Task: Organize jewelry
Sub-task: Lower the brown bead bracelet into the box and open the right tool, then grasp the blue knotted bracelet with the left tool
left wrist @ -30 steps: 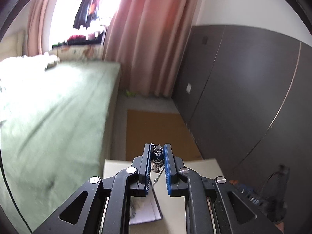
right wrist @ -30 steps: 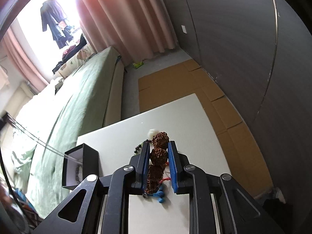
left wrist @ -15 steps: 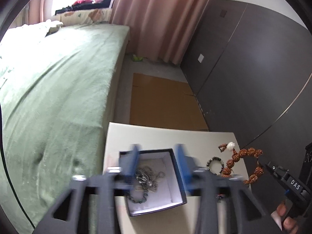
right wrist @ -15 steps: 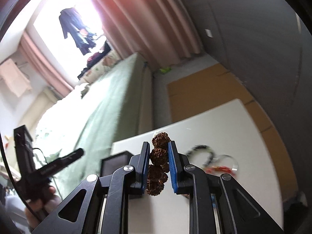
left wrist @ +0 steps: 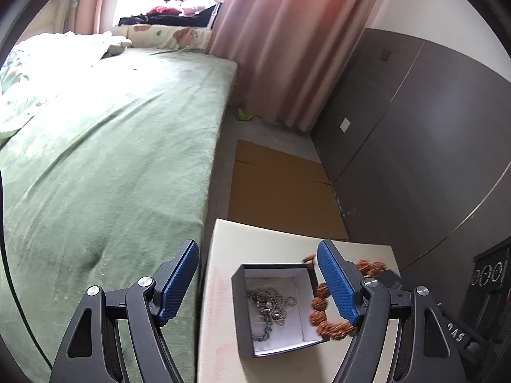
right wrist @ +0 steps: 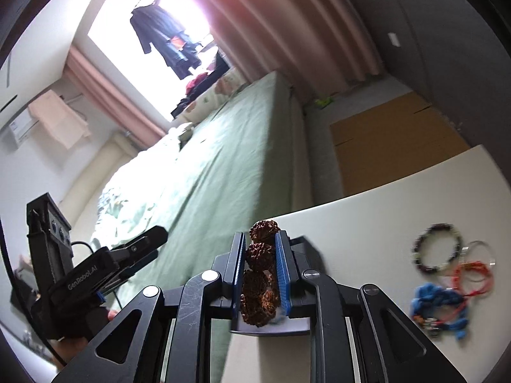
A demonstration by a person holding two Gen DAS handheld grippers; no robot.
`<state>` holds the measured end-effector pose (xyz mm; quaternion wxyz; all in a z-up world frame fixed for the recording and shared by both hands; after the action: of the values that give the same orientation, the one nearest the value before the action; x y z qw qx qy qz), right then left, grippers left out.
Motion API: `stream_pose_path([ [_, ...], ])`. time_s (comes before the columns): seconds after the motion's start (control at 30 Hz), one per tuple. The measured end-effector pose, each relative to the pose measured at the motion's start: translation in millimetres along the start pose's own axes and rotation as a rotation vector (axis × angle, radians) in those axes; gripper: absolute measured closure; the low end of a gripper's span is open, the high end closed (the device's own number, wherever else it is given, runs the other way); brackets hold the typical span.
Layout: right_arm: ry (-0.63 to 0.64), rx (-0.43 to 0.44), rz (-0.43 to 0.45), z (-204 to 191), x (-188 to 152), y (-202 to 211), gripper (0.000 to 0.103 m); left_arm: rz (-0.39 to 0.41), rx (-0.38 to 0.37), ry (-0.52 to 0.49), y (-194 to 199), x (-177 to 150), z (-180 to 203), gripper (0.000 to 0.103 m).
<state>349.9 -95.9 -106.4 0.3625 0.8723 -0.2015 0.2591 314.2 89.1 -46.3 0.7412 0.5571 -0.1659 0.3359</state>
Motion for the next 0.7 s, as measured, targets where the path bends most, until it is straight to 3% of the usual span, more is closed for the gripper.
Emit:
stream_pose_path([
  [0.1, 0.022, 0.003, -0.066, -7, -5, -18, 0.08, -0.005, -0.005, 0.012, 0, 0, -4, 0.026],
  [0.17, 0.006, 0.003, -0.104, -5, -7, -26, 0.053, -0.006, -0.01, 0.014, 0, 0, -4, 0.026],
  [0.2, 0.004, 0.004, -0.096, -3, -7, -24, 0.052, -0.005, -0.01, 0.014, 0, 0, -4, 0.026],
  [0.7, -0.038, -0.144, -0.05, 48, 5, 43, 0.051, -0.03, -0.051, -0.039, -14, -8, 38, 0.026],
])
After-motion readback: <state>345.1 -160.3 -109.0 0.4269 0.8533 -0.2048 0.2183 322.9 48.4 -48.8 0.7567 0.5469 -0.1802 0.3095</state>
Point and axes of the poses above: each gripper's, at about its wrist camera, not at the fingertips, and y roughly against the way its jaws point, z to its right, x to its top, the point moved 3 cm from there along -y, roughly the way its jaws point, and after that the axes turned 4 degrees about -z, right-handed, at the moved point
